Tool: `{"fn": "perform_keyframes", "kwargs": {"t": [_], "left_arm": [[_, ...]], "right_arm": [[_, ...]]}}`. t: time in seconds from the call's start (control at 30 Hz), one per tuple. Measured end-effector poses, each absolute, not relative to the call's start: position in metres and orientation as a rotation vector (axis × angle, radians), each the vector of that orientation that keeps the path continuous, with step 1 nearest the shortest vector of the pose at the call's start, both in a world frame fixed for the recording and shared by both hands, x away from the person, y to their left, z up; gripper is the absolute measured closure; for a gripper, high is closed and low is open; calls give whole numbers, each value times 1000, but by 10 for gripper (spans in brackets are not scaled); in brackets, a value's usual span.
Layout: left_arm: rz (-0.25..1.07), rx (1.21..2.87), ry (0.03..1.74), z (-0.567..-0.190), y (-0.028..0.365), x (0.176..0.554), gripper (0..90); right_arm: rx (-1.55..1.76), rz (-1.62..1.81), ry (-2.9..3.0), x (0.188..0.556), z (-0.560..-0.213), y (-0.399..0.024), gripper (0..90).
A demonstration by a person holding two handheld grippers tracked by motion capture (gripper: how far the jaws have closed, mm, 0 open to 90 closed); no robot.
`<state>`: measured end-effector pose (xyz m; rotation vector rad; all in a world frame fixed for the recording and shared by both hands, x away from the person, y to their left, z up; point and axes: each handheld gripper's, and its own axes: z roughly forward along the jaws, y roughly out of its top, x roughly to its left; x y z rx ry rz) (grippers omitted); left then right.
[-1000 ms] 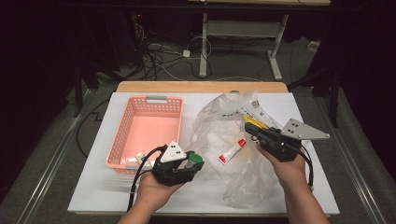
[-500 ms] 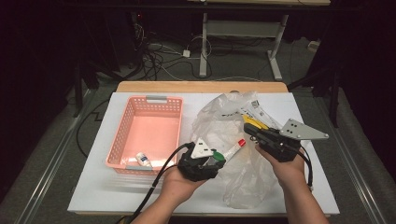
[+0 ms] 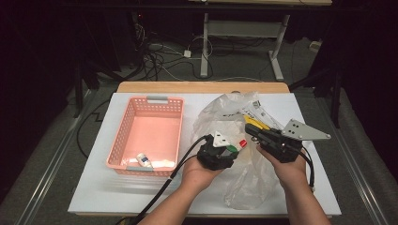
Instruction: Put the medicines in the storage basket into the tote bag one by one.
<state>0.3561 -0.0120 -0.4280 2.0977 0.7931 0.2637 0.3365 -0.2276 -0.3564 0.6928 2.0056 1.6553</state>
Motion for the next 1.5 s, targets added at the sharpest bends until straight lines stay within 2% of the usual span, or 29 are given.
{"fn": "perform_keyframes", "kwargs": {"t": [0.4, 0.6, 0.67, 0.73, 0.77, 0.8, 0.87, 0.93, 0.97, 1.27, 1.5], "left_arm": [[339, 2077, 847, -436, -35, 388, 503], [380, 2117, 849, -440, -39, 408, 503], [374, 2065, 913, -444, -44, 411, 503], [320, 1858, 1030, -450, -57, 413, 503], [425, 2210, 854, -443, -37, 420, 503], [420, 2214, 845, -443, -36, 422, 503], [538, 2335, 563, -439, -29, 440, 503], [479, 2286, 699, -446, -33, 435, 503], [391, 2199, 889, -452, -39, 426, 503], [388, 2179, 897, -458, -41, 426, 495], [362, 2132, 940, -462, -43, 422, 377]], "right_arm": [[695, 1664, 2000, 337, -356, -229, 900], [693, 1667, 1999, 338, -356, -228, 900], [695, 1668, 1999, 338, -356, -229, 900], [697, 1669, 2001, 338, -356, -229, 900], [698, 1669, 2002, 338, -357, -229, 900], [698, 1670, 2002, 338, -357, -229, 900], [699, 1670, 2002, 338, -357, -229, 900], [699, 1669, 2003, 338, -357, -229, 900], [698, 1669, 2004, 338, -357, -229, 900], [698, 1667, 2006, 338, -357, -229, 900], [695, 1668, 2007, 338, -357, -229, 900]]}}
